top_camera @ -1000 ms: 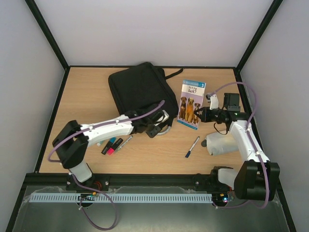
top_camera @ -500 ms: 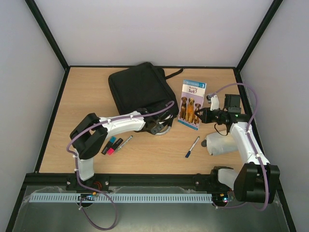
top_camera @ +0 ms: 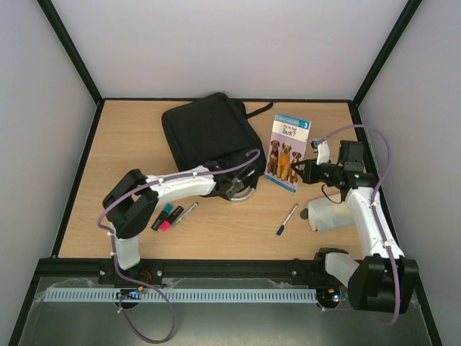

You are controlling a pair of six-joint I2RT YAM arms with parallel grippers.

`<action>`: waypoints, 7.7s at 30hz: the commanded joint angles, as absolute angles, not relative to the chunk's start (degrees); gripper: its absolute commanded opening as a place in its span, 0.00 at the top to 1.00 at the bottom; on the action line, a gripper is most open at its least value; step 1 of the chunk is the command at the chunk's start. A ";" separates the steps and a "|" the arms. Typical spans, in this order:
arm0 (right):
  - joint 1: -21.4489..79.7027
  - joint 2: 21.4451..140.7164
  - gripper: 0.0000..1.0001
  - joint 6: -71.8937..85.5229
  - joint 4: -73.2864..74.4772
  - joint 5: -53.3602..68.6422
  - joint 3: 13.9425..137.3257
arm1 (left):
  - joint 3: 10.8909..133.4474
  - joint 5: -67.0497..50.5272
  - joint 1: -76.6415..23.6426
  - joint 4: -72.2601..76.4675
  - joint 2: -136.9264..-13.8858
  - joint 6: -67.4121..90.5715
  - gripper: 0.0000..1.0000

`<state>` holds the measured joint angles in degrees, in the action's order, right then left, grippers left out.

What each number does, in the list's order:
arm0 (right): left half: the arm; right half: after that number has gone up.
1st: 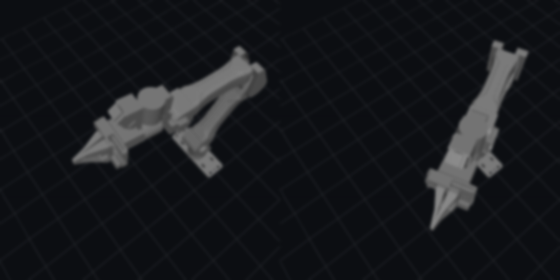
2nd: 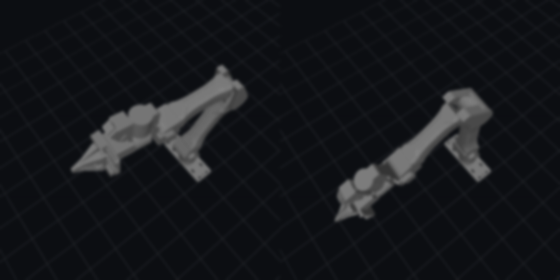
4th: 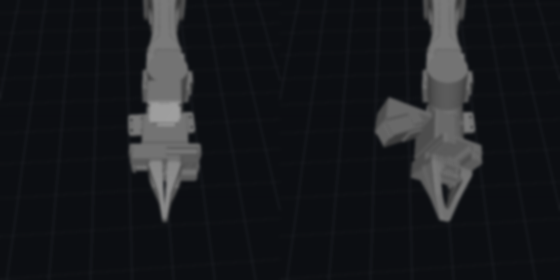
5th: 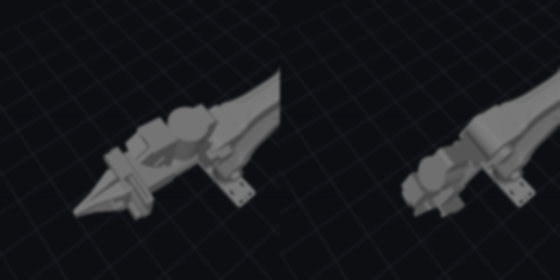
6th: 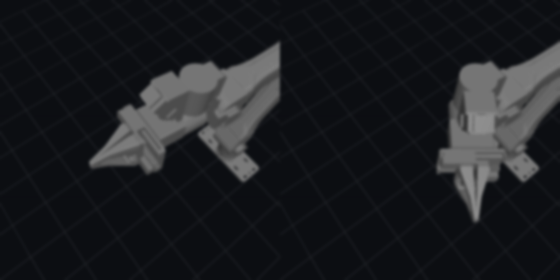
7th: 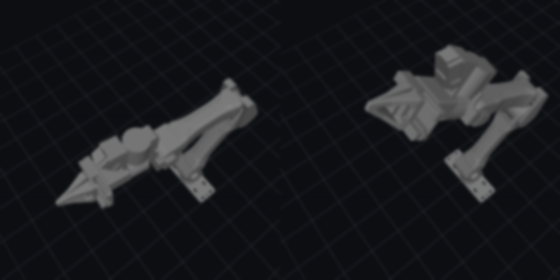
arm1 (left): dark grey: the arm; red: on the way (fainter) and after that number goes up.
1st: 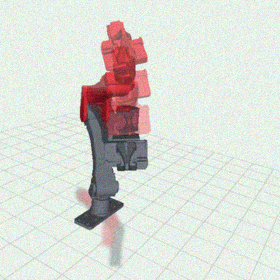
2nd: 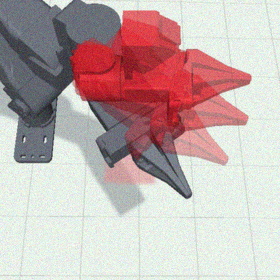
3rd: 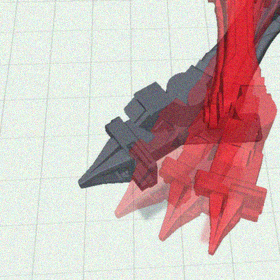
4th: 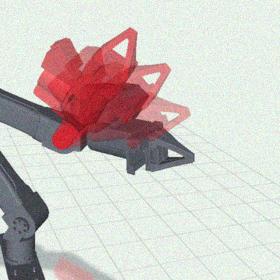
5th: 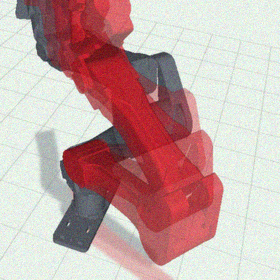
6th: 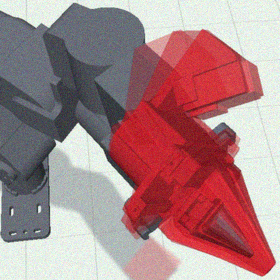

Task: Pack the student bag
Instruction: Place the book in the student bag.

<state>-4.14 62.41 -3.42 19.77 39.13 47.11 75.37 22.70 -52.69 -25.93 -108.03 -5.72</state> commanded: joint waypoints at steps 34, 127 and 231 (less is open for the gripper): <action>21.84 78.99 0.99 -14.15 46.68 57.08 58.23 | 82.65 -5.66 -35.54 -16.87 -88.01 3.69 0.98; 38.03 60.11 0.46 -37.09 32.81 17.50 43.57 | 63.82 -12.48 -38.55 -20.24 -72.96 0.85 0.98; 49.59 96.16 0.55 -66.30 -30.92 -17.45 41.22 | 64.24 -16.02 -34.92 -22.60 -71.36 -0.85 0.98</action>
<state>49.95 103.92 -71.02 -40.40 -21.23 42.54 62.89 -15.44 -35.33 -25.23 -71.88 -0.67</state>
